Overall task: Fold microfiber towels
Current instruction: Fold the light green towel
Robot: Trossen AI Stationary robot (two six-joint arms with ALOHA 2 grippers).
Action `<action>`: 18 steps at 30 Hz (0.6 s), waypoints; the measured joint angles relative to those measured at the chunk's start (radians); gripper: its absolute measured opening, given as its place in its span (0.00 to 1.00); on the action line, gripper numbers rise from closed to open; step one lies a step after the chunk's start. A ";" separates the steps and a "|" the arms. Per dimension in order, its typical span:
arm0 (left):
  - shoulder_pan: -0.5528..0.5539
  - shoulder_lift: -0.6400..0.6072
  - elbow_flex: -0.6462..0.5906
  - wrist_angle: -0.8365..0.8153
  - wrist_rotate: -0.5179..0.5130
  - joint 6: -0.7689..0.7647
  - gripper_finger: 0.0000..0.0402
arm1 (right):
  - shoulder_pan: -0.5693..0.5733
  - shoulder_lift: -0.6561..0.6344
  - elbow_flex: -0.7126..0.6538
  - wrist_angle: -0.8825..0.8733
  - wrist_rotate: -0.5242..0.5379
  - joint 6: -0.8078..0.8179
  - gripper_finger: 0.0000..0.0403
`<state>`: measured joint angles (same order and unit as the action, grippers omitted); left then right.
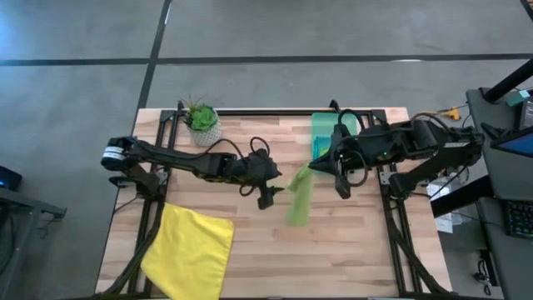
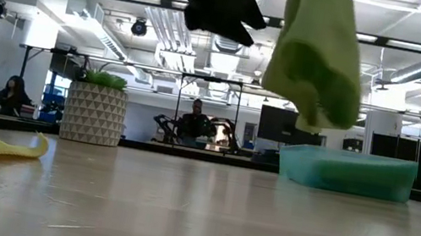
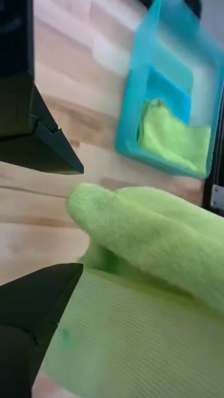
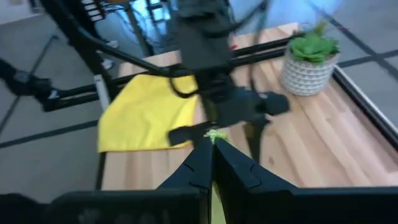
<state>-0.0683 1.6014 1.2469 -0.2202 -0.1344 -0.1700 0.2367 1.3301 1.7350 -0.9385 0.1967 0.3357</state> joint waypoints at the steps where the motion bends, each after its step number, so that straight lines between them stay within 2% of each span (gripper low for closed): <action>1: 0.010 0.004 -0.014 0.037 0.026 0.000 0.57 | 0.000 0.000 0.001 0.001 -0.019 0.000 0.02; 7: 0.044 0.044 -0.028 0.125 0.157 0.046 0.57 | 0.000 -0.001 0.002 0.000 -0.138 -0.007 0.02; 11: 0.052 0.076 -0.028 0.180 0.242 0.061 0.57 | 0.001 -0.001 0.001 0.000 -0.148 -0.007 0.02; 14: 0.053 0.104 -0.030 0.158 0.289 0.021 0.57 | 0.000 -0.001 0.001 0.000 -0.148 -0.007 0.02; 16: 0.053 0.117 -0.029 0.128 0.302 -0.003 0.52 | 0.000 -0.002 0.001 -0.002 -0.148 -0.007 0.02; 18: 0.051 0.115 -0.031 0.073 0.309 -0.008 0.44 | 0.000 -0.006 0.001 -0.010 -0.148 -0.007 0.02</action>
<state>-0.0175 1.7167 1.2163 -0.1470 0.1742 -0.1783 0.2371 1.3237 1.7363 -0.9484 0.0488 0.3285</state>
